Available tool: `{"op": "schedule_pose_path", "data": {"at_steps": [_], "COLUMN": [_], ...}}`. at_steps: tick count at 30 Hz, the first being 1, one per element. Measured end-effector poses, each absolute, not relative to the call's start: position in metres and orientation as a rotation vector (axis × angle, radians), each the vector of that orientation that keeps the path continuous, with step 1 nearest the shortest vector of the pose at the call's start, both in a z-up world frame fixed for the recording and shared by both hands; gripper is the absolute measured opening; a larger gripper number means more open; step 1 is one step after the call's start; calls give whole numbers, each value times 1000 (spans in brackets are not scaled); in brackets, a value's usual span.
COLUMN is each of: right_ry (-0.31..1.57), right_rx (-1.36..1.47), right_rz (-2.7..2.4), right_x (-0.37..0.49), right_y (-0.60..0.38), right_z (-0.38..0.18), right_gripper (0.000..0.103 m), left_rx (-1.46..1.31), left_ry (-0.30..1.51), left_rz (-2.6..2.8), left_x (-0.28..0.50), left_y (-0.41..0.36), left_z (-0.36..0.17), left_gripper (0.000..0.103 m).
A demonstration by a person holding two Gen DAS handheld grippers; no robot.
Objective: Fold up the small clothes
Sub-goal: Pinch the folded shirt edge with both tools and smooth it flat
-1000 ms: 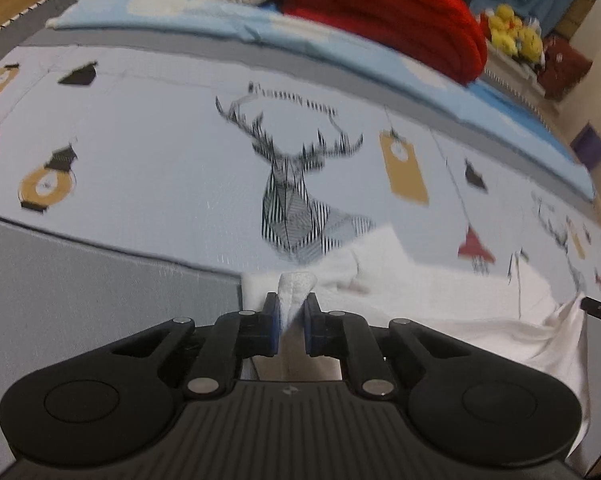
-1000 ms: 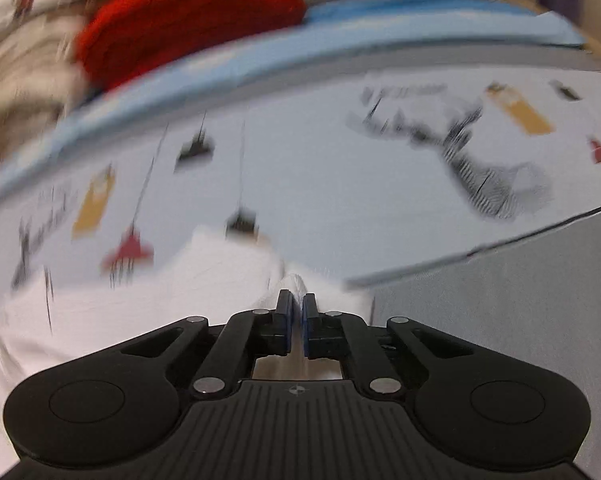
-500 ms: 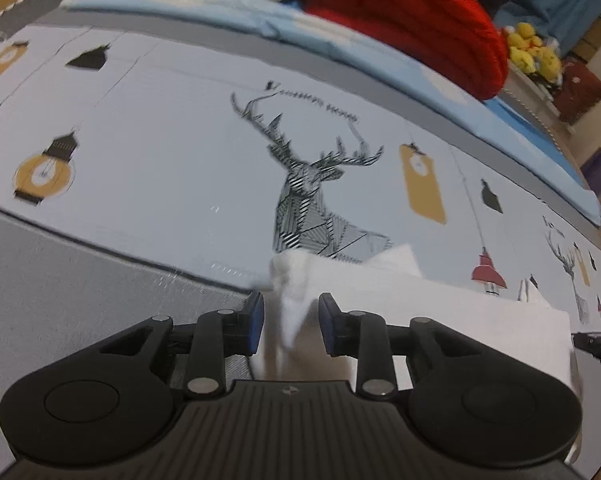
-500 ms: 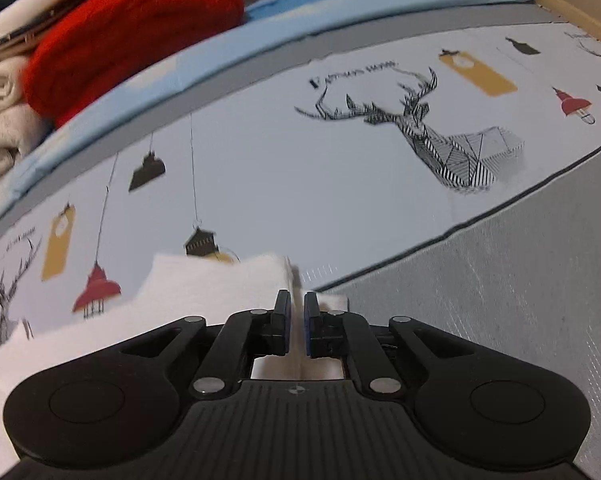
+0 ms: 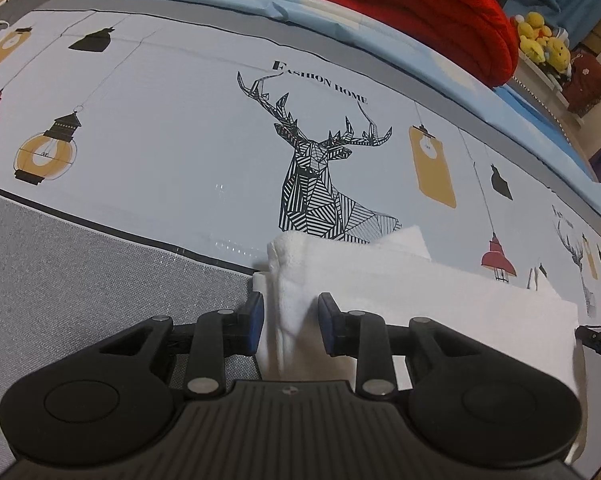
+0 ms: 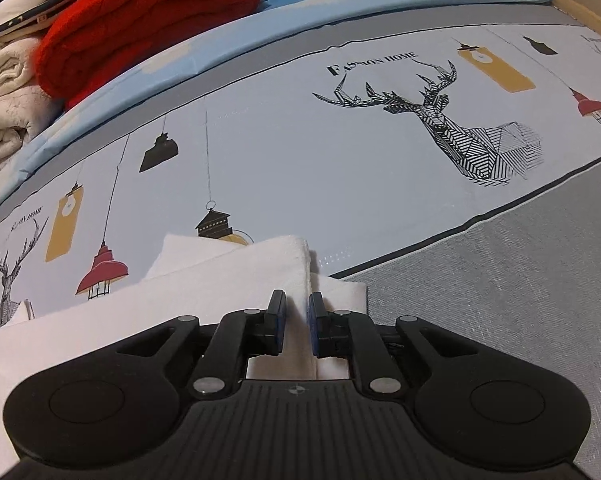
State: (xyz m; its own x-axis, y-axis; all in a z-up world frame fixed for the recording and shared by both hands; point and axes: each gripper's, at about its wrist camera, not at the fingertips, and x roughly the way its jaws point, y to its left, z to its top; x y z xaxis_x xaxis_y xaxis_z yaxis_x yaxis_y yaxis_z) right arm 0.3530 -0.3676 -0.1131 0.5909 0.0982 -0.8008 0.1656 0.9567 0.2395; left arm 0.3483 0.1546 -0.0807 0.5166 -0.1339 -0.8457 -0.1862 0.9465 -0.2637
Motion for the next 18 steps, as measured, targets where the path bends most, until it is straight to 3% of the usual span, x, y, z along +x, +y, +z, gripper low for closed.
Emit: {"op": "schedule_pose_path", "data": {"at_steps": [4,5,7,8,13,18], "right_ry": [934,929,914,895,716,827], "right_rx": [272,261,258,254,265,250], "right_rz": [-24,-24,-20,-22,-30,-65], "right_x": [352,352,351,350,340,348], "right_y": [-364,-363,-362,-362,-363,-364], "right_z": [-113,-112,-111,-108,-84,-98], "right_gripper": [6,6,3,3,2,5], "left_rx": [-338,-335,-327,-320,-263,-222], "left_ry": [1034,1034,1028,1014,854,915], "left_rz": [31,31,34,41,39,43], "left_x": [349,349,349,348,342,343], "left_y": [154,154,153,154,147,140], "left_z": [-81,-81,-81,-79,-56,-62], "left_gripper": [30,26,8,7,6,12]}}
